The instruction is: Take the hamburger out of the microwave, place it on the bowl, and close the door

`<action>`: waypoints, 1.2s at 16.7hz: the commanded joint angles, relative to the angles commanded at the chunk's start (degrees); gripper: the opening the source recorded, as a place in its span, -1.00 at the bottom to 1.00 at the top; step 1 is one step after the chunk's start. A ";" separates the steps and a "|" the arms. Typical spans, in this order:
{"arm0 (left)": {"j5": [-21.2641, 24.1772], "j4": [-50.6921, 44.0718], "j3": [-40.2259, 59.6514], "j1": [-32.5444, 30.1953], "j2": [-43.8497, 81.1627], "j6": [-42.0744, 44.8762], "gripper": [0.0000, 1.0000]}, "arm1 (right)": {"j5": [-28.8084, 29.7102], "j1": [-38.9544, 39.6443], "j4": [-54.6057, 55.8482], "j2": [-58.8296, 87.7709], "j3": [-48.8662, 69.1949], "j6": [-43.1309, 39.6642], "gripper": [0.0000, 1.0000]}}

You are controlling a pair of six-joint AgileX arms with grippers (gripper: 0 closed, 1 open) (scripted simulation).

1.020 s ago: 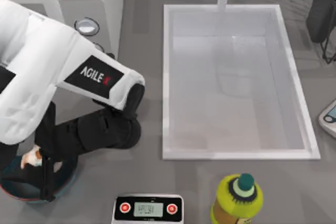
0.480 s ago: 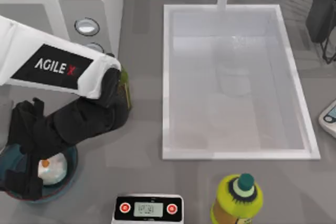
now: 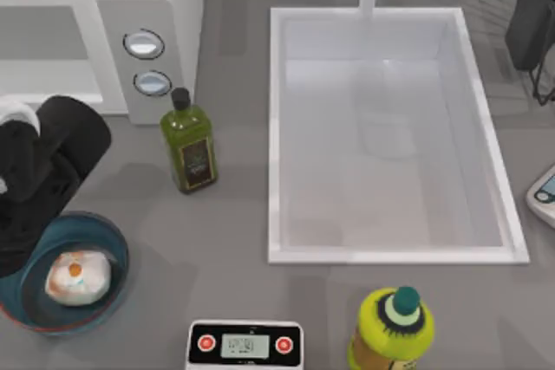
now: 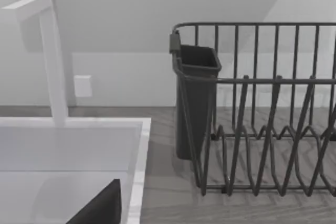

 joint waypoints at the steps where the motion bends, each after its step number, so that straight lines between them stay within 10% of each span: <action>1: 1.82 3.51 -2.89 1.28 -5.19 6.23 1.00 | 0.00 0.00 0.00 0.00 0.00 0.00 1.00; 12: 21.16 41.11 -33.84 14.82 -60.80 72.42 1.00 | 0.00 0.00 0.00 0.00 0.00 0.00 1.00; 20: 28.99 56.40 -46.41 20.27 -83.51 98.99 1.00 | 0.00 0.00 0.00 0.00 0.00 0.00 1.00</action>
